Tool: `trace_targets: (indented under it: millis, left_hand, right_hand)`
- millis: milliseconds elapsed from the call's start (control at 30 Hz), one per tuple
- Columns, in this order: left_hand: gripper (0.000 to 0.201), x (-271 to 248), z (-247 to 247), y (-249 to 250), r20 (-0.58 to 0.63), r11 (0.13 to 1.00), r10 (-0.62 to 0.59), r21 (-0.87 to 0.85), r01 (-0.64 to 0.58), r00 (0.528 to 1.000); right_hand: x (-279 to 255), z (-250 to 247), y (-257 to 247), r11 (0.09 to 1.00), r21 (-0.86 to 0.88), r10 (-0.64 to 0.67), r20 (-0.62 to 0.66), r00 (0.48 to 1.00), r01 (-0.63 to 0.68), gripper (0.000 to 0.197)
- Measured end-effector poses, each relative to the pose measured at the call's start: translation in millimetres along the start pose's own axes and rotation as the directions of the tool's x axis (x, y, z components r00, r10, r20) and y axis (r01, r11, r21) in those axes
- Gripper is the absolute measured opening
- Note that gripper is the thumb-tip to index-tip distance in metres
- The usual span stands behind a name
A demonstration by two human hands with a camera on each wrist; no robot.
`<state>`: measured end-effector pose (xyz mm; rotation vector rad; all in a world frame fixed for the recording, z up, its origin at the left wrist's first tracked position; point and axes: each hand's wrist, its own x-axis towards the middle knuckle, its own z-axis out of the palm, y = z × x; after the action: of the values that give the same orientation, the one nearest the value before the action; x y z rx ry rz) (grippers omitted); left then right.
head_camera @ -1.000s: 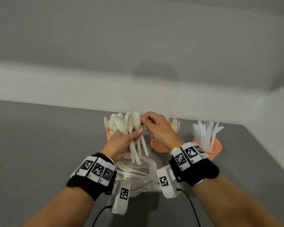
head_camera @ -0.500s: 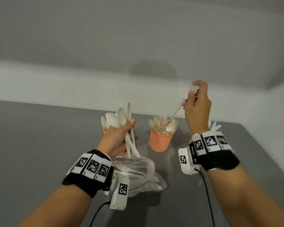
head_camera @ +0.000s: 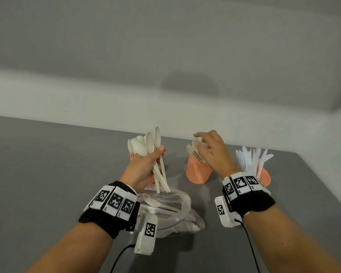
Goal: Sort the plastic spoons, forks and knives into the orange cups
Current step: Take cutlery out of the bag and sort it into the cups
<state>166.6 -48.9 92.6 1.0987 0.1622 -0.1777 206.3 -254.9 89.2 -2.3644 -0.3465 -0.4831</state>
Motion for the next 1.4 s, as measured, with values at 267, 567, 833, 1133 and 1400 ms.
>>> trace_targets:
  millis: [267, 567, 833, 1133, 1400]
  left_hand:
    - [0.01, -1, 6, 1, 0.046, 1.0, 0.015, -0.007, -0.014, 0.999]
    - [0.01, 1, 9, 6, 0.109, 0.99, 0.122, -0.084, -0.113, 0.987]
    - [0.05, 10, -3, 16, 0.211, 0.631, 0.332, 0.675, -0.383, 0.919]
    - [0.128, 42, -78, 17, 0.061, 0.536, 0.242, 0.824, -0.186, 0.968]
    - [0.098, 64, -78, 0, 0.039, 0.623, 0.328, 0.742, -0.247, 0.944]
  right_hand:
    - [6, -1, 11, 0.961, -0.25, 0.137, 0.059, 0.989, -0.118, 0.024]
    - [-12, 22, -80, 0.978, 0.21, -0.095, 0.374, 0.923, 0.015, 0.053]
    - [3, 59, -99, 0.731, 0.552, 0.162, 0.43, 0.888, -0.401, 0.04]
    - [38, 61, -78, 0.44, 0.866, 0.424, 0.034, 0.905, -0.239, 0.019]
    - [38, 109, -87, 0.43, 0.837, 0.37, 0.178, 0.912, -0.338, 0.022]
